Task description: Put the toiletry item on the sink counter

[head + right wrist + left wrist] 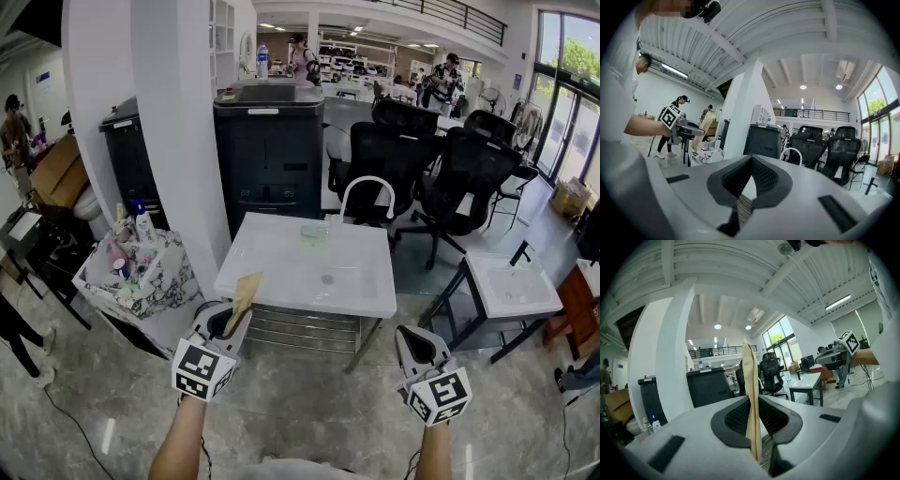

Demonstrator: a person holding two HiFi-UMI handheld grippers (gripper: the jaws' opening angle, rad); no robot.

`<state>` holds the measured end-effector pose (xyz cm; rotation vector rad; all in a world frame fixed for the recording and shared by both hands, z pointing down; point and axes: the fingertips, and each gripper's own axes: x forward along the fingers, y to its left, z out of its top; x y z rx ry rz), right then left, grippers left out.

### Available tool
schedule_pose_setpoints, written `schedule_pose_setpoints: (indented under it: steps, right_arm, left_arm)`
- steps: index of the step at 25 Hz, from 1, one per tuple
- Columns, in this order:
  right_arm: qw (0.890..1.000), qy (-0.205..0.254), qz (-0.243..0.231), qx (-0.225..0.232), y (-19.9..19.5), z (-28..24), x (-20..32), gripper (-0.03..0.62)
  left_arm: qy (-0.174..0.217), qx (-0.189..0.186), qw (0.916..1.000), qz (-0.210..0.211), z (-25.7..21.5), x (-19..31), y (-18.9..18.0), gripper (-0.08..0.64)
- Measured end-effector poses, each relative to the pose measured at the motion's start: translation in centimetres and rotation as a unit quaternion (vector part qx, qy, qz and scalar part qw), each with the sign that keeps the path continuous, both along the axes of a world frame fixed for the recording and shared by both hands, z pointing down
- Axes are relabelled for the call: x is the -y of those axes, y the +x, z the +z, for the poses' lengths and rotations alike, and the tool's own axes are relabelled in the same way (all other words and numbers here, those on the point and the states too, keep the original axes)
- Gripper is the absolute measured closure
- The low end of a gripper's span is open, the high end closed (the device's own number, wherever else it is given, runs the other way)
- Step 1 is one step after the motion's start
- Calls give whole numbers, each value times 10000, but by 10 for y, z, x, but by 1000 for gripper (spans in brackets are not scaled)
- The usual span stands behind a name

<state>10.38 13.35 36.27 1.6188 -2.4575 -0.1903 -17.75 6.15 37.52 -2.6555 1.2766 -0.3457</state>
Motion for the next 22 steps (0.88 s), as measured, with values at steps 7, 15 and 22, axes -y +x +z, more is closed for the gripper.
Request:
schedule_pose_setpoints:
  steps: [7, 15, 22]
  right_arm:
    - [9999, 71, 125, 83, 4, 0, -3, 595]
    - [9998, -101, 82, 175, 16, 10, -8, 595]
    - [9996, -191, -31, 184, 38, 18, -16, 596]
  left_arm:
    - [-46, 10, 10000, -17, 3, -3, 1, 522]
    - [-147, 34, 9999, -80, 12, -9, 9, 522]
    - [-238, 142, 9994, -231, 19, -19, 25, 522]
